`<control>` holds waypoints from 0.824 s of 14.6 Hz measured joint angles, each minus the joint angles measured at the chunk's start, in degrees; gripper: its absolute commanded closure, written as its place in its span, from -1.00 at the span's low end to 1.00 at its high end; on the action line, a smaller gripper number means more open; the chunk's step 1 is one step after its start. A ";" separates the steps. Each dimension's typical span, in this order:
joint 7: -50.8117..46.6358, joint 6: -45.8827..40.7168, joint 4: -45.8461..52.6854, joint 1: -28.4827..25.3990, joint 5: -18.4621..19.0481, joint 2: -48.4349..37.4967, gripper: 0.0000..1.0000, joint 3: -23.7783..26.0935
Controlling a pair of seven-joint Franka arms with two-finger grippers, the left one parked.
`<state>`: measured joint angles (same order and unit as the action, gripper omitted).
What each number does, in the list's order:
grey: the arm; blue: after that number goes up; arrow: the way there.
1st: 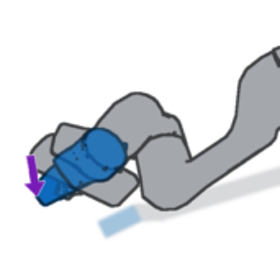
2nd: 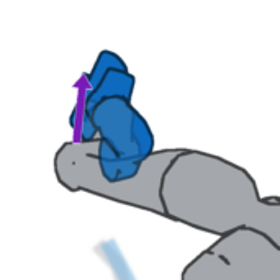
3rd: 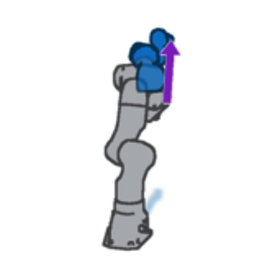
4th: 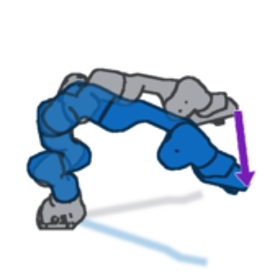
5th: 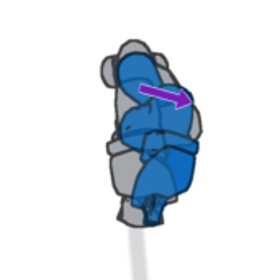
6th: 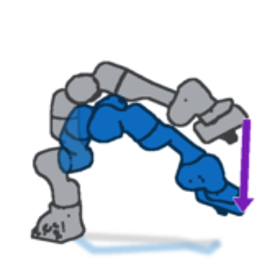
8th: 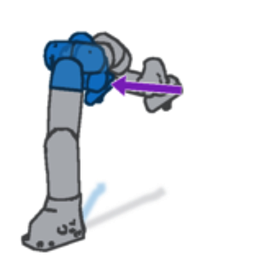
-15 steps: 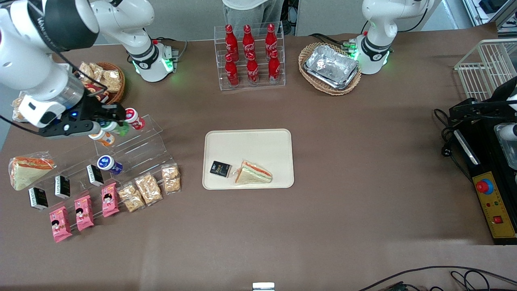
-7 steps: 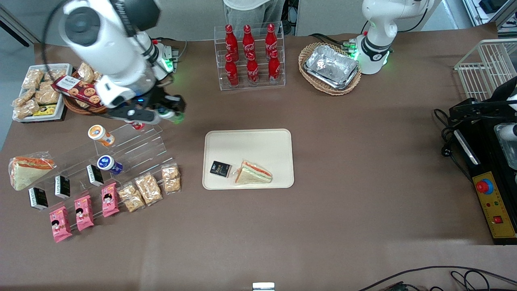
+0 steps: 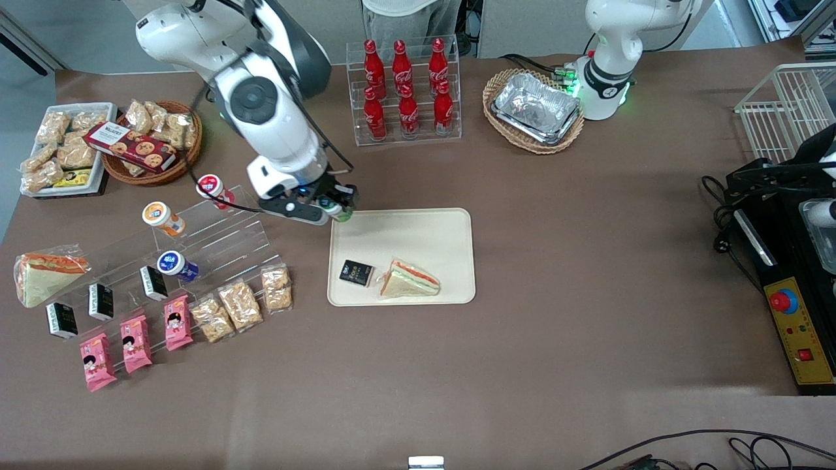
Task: Place green gum on tray
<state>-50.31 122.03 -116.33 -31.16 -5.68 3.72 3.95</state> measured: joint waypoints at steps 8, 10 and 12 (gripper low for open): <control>-5.94 20.27 -15.97 -6.73 0.70 4.43 0.23 -0.02; -7.36 22.52 -16.31 -6.72 2.87 6.39 0.23 -0.24; -8.68 24.54 -16.43 -6.72 4.96 8.41 0.23 -0.41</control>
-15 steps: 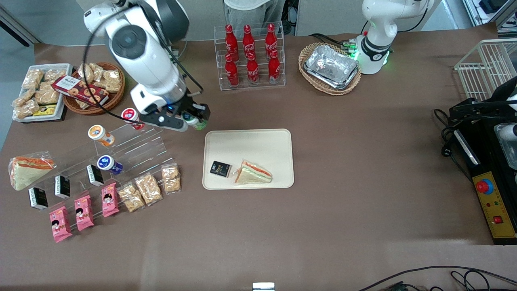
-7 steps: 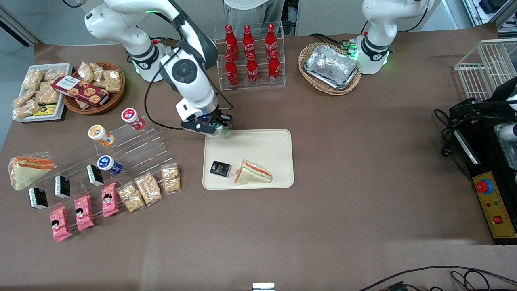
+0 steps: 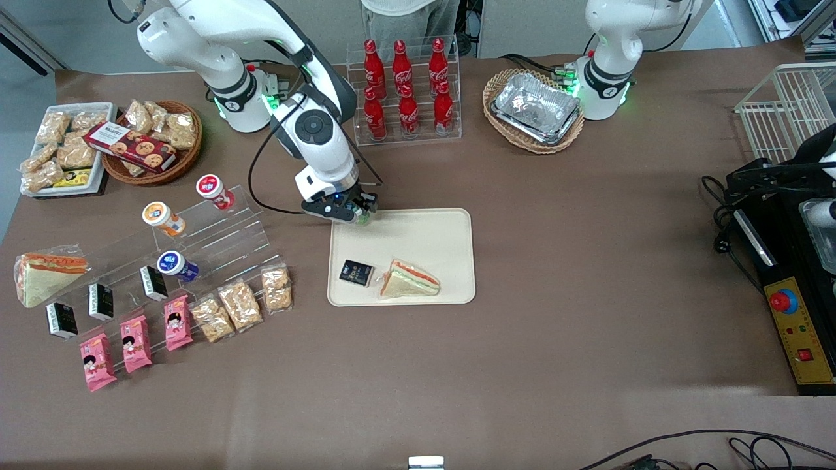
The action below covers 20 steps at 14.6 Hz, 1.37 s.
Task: Place green gum on tray
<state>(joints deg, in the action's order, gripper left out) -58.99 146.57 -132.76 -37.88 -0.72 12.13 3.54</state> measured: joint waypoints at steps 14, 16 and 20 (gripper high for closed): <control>-0.54 5.75 -0.01 0.24 1.81 5.14 -1.00 -1.84; -0.54 5.77 -0.01 0.24 1.82 5.14 -1.00 -1.90; -0.54 5.79 0.33 0.50 1.82 5.09 -1.00 -1.99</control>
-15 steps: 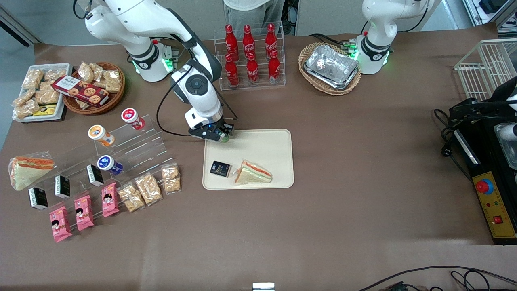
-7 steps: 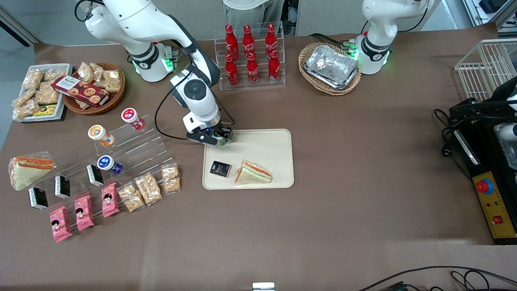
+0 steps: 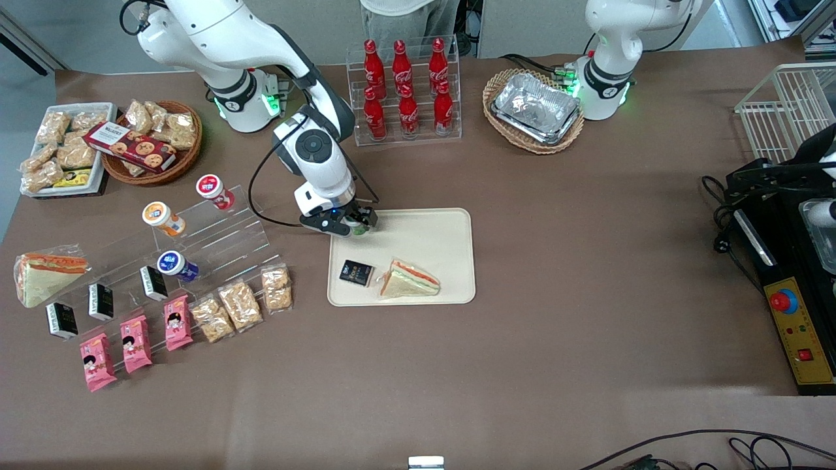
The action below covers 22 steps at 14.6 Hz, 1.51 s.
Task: Place green gum on tray
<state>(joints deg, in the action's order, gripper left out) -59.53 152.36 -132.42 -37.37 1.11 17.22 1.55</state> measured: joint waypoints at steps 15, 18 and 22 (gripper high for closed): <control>8.50 -50.48 26.76 1.15 -5.16 -15.56 -1.00 -0.08; 16.20 -56.35 32.33 2.46 -5.19 -18.44 -1.00 -0.67; 31.41 -56.83 32.82 6.29 -4.97 -22.49 -1.00 -4.70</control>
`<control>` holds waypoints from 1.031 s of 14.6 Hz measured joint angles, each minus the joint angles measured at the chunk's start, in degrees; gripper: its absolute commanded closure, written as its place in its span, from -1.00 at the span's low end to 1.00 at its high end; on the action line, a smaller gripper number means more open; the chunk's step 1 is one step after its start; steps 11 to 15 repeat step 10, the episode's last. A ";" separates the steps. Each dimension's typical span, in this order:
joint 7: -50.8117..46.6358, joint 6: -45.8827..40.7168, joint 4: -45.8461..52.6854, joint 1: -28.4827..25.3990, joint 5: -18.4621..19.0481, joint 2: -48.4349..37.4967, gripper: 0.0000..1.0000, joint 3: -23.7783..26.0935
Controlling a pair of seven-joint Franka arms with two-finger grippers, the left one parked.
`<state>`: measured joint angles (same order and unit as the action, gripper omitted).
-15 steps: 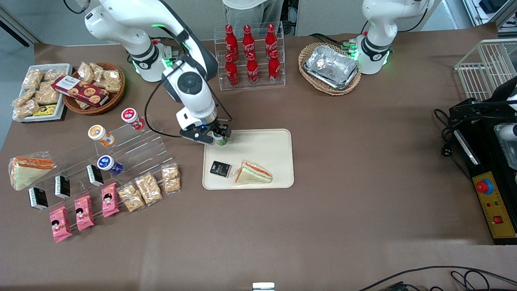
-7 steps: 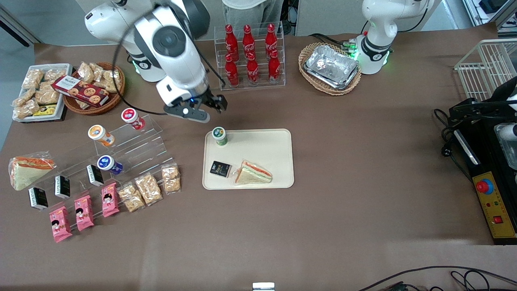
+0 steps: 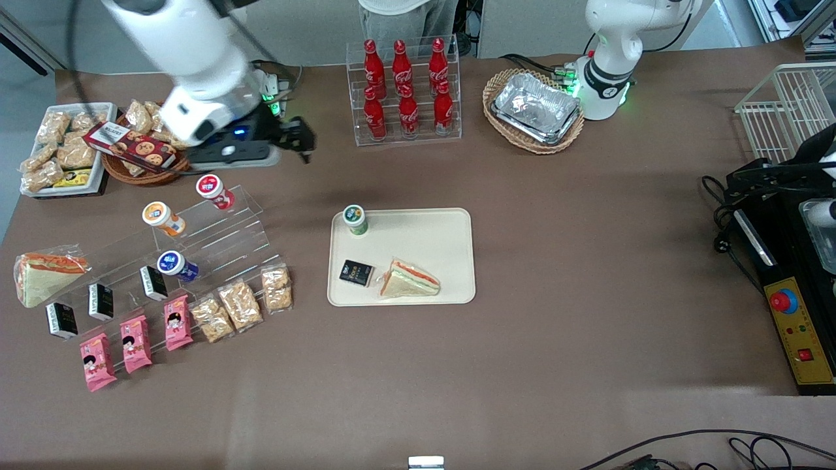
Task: Place green gum on tray
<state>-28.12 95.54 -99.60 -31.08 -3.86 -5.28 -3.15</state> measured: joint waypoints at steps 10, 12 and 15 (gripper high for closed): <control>29.90 0.00 2.05 23.81 0.87 -0.06 -1.00 0.15; 29.90 0.00 2.05 23.81 0.87 -0.06 -1.00 0.15; 29.90 0.00 2.05 23.81 0.87 -0.06 -1.00 0.15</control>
